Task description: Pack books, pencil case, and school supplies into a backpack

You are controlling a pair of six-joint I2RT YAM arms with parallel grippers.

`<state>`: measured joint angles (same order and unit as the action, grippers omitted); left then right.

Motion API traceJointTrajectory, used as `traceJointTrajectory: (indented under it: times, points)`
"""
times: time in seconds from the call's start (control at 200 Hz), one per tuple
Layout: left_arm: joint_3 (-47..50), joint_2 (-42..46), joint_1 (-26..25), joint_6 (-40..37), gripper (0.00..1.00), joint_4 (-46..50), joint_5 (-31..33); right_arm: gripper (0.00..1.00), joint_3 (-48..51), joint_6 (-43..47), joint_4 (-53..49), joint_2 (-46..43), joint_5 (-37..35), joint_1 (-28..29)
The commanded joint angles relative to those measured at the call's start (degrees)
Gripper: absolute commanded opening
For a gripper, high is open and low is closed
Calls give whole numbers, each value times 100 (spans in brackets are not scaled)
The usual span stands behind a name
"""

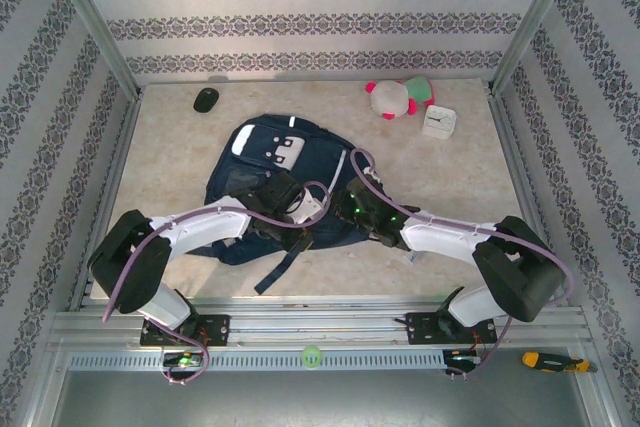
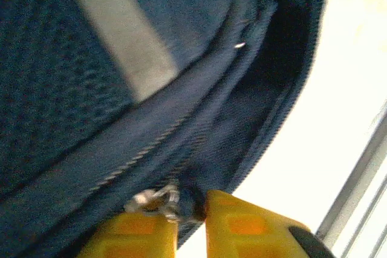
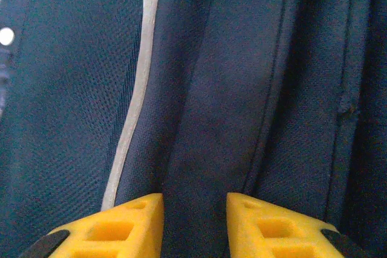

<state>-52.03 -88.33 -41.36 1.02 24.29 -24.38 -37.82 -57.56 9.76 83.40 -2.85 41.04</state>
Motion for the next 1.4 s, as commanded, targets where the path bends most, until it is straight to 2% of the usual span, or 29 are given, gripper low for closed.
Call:
traceJointTrajectory:
  times: [0.0,0.16,0.295,0.4,0.53,0.645,0.75,0.839,0.884,0.954,1.084,1.259,1.399]
  points:
    - [-123,320,-119,45,36,-472,-144,36,-173,427,225,-184,343,-211]
    - [-107,1235,-92,-949,64,130,-85,47,-364,1476,-173,-753,1397,-942]
    - [106,2152,130,-1818,78,352,221,57,-567,2261,-880,-1331,2096,-1107]
    - [409,2541,311,-2768,82,247,778,58,-514,2450,-1376,-1752,2390,-1048]
    - [569,2255,377,-3776,87,-22,1483,56,-182,2286,-1670,-2309,2453,-814]
    - [563,1688,449,-4224,89,-365,1502,55,257,2060,-1662,-2825,2233,-503]
    - [587,1214,453,-4320,88,-857,1432,53,605,1894,-1665,-3148,2074,-338]
    - [653,912,454,-4325,77,-1449,1576,53,854,1854,-1649,-3362,1922,-230]
    - [659,808,453,-4279,64,-1667,1629,52,943,1861,-1637,-3444,1884,-196]
    - [667,754,445,-4144,32,-1891,1654,52,1008,1916,-1653,-3544,1901,-200]
    - [752,1104,438,-3440,0,-2145,1435,51,1052,2180,-1847,-3606,1941,-188]
    - [884,1450,449,-2572,0,-2131,829,51,926,2672,-2110,-3450,2192,-160]
    - [876,1372,447,-2164,0,-2105,558,51,644,2662,-1982,-2944,2426,156]
